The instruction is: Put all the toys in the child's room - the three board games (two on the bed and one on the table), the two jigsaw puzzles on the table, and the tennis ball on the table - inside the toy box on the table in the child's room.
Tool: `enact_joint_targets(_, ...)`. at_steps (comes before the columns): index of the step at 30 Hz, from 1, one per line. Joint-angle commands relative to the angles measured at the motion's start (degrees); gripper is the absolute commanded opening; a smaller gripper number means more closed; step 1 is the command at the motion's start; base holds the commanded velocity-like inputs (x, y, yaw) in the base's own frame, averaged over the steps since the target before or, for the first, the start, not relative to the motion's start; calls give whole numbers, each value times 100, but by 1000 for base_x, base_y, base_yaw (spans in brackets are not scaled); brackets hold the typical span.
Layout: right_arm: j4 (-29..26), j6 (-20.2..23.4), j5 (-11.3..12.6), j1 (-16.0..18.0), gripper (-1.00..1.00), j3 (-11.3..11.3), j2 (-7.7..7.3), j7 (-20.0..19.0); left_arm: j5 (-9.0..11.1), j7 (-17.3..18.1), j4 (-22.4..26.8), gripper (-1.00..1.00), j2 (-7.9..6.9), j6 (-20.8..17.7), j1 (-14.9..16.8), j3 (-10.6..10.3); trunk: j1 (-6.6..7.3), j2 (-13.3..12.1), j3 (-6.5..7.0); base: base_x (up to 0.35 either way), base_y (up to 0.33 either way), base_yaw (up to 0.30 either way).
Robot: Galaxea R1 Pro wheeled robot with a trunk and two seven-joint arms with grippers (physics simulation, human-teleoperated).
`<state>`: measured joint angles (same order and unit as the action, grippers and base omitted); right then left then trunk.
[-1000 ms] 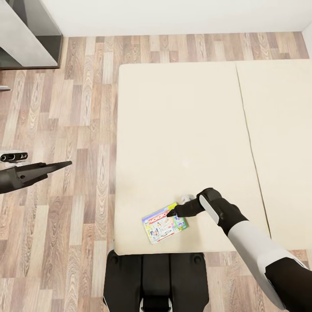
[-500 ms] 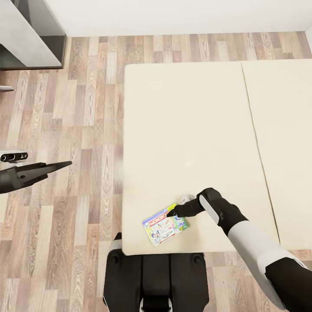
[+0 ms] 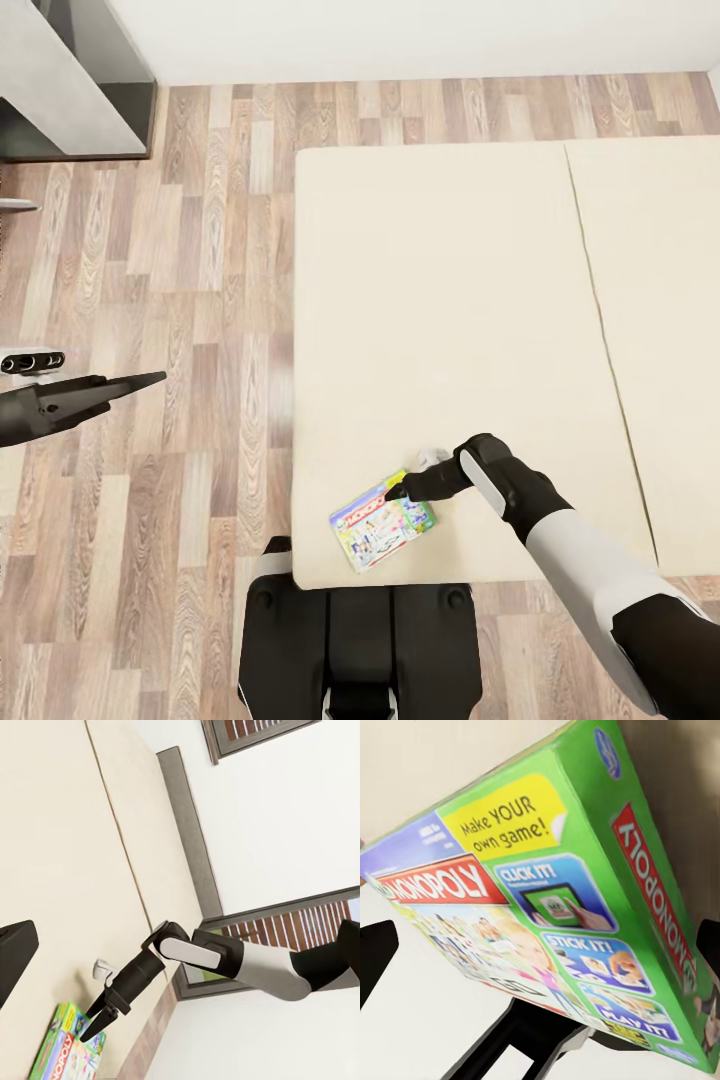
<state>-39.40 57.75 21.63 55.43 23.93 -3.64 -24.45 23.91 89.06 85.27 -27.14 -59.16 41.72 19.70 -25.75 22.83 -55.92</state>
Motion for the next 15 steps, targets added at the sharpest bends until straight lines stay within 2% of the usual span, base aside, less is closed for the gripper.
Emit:
enact_joint_targets(1,-6,8,-45,3,100,17,-6,-51,-4,23,-2,100,-3,-61,2,-1,-4,9,-6,0,164,0)
enact_joint_targets(4,-6,8,-45,3,100,16,-6,-51,-3,23,-2,100,-5,-60,2,-1,-4,9,-6,0,90,0)
enact_joint_targets(15,-6,16,-45,3,100,14,-10,-50,-3,23,-2,100,-10,-63,2,10,-4,9,-6,0,5,0)
